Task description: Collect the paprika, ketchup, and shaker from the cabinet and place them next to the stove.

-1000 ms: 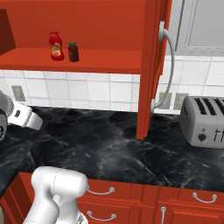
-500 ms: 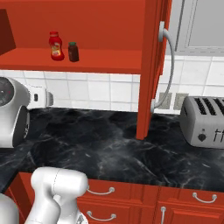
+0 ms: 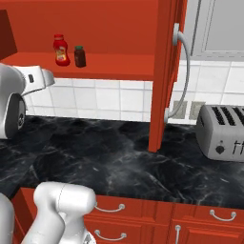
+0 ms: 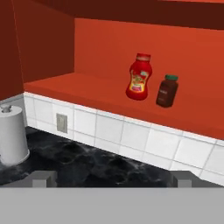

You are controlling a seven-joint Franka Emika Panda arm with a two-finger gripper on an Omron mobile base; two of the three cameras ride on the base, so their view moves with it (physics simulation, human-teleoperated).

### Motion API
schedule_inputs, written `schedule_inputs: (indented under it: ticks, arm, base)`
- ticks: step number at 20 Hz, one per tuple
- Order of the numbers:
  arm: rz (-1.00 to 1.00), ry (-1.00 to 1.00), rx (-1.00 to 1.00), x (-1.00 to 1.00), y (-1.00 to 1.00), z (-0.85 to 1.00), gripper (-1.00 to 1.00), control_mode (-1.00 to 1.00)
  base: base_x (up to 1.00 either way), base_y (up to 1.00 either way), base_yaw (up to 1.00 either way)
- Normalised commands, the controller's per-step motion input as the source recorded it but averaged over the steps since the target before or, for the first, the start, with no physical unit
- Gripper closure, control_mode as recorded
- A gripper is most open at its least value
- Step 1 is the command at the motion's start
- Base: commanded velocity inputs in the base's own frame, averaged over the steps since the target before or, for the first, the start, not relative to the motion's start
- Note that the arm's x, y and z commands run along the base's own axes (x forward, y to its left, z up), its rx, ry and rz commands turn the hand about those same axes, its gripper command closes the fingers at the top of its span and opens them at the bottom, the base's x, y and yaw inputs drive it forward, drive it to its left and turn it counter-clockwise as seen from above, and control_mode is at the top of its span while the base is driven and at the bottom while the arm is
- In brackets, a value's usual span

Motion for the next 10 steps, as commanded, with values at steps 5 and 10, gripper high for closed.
schedule_inputs:
  ticks: [5,10]
  arm:
    - [0.05,-0.18,-0.03,0.23,-0.06,0.21,-1.00,-1.00]
    - [0.04,-0.14,0.00,0.19,-0.18,0.01,-1.00,-1.00]
  base:
    - [0.00,0.00,0.00]
    - [0.00,0.00,0.00]
